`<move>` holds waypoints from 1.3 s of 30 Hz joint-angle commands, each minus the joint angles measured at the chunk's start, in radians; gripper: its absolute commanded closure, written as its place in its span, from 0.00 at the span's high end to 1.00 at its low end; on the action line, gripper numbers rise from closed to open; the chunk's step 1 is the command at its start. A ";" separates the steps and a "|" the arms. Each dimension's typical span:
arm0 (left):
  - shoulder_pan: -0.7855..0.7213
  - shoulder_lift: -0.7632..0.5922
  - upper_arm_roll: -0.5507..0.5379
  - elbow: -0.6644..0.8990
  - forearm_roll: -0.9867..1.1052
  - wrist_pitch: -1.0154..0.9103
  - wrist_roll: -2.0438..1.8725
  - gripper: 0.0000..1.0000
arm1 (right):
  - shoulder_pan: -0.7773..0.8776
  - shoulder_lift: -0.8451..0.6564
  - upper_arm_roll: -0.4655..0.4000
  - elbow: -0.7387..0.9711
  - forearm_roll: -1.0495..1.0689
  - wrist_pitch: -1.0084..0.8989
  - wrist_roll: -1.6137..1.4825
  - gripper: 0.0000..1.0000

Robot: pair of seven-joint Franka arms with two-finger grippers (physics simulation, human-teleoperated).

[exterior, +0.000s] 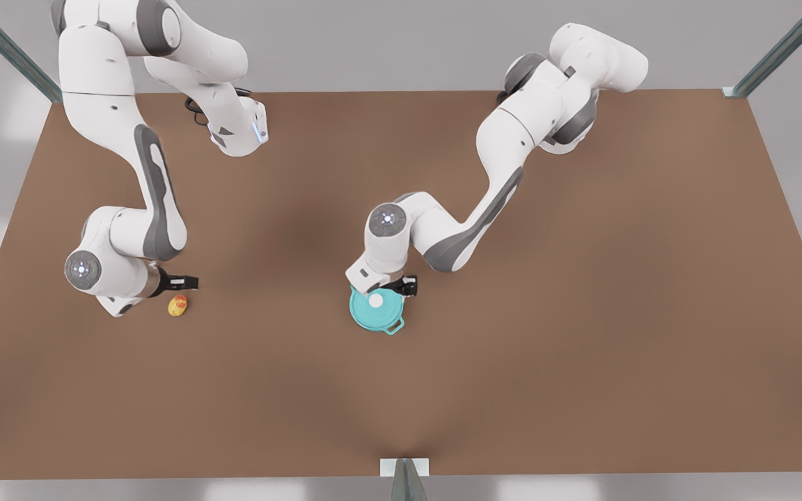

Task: Open the pot lid and put the potato into the pot

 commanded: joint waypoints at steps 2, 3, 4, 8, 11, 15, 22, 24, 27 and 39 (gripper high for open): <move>-0.006 0.000 0.001 -0.015 0.006 0.037 -0.382 1.00 | -0.019 0.020 -0.003 0.002 0.006 0.064 -0.027 1.00; -0.007 0.002 0.001 -0.022 0.005 0.037 -0.382 1.00 | -0.021 0.049 -0.003 -0.003 0.002 0.110 -0.040 1.00; -0.009 0.006 0.000 -0.033 0.005 0.037 -0.382 1.00 | -0.021 0.062 -0.003 -0.003 -0.006 0.127 -0.052 1.00; -0.032 0.023 -0.002 -0.035 -0.001 0.053 -0.390 1.00 | -0.027 0.083 -0.005 -0.006 -0.038 0.233 -0.055 1.00; -0.035 0.037 -0.002 -0.035 -0.001 0.073 -0.384 1.00 | -0.028 0.094 -0.006 -0.006 -0.066 0.292 -0.069 1.00; -0.033 0.043 0.003 -0.031 0.000 0.099 -0.327 1.00 | -0.041 0.121 -0.006 -0.004 -0.066 0.345 -0.086 1.00; -0.029 0.063 0.012 -0.024 0.002 0.152 -0.289 1.00 | -0.038 0.197 -0.006 0.004 -0.064 0.427 -0.086 1.00; -0.029 0.074 0.012 -0.024 0.002 0.172 -0.292 1.00 | -0.042 0.197 -0.008 -0.007 -0.063 0.426 -0.086 1.00; -0.030 0.081 0.010 -0.024 0.003 0.186 -0.293 1.00 | -0.054 0.200 -0.008 -0.039 -0.055 0.424 -0.083 1.00; -0.029 0.081 0.009 -0.024 -0.004 0.169 -0.292 0.37 | -0.054 0.221 -0.006 -0.062 -0.054 0.426 -0.073 0.93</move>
